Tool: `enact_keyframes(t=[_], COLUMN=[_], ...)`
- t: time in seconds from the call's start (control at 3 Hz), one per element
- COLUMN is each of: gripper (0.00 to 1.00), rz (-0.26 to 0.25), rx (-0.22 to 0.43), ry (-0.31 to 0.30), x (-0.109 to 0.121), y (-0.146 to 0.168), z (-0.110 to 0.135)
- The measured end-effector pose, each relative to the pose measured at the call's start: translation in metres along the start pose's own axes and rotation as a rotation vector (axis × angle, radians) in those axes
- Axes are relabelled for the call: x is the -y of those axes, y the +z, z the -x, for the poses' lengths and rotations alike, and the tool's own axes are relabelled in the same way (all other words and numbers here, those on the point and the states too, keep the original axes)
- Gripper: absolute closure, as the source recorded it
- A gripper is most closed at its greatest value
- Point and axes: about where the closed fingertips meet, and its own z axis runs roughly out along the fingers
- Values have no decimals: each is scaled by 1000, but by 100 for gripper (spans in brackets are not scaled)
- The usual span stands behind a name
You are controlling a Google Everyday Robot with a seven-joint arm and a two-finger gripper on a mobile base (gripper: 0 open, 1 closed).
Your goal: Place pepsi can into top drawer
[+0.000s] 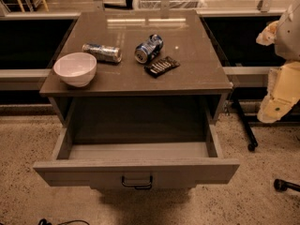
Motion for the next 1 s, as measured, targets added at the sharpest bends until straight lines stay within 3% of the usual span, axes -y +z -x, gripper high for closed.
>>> enact_keyframes(t=[0.33,0.67,1.0], gripper=[0,0,0], rz=[0,-36,-71], rx=[0,11,34], ry=[0,-52,-245], x=[0,23,26], y=[0,16,45], z=[0,22,65])
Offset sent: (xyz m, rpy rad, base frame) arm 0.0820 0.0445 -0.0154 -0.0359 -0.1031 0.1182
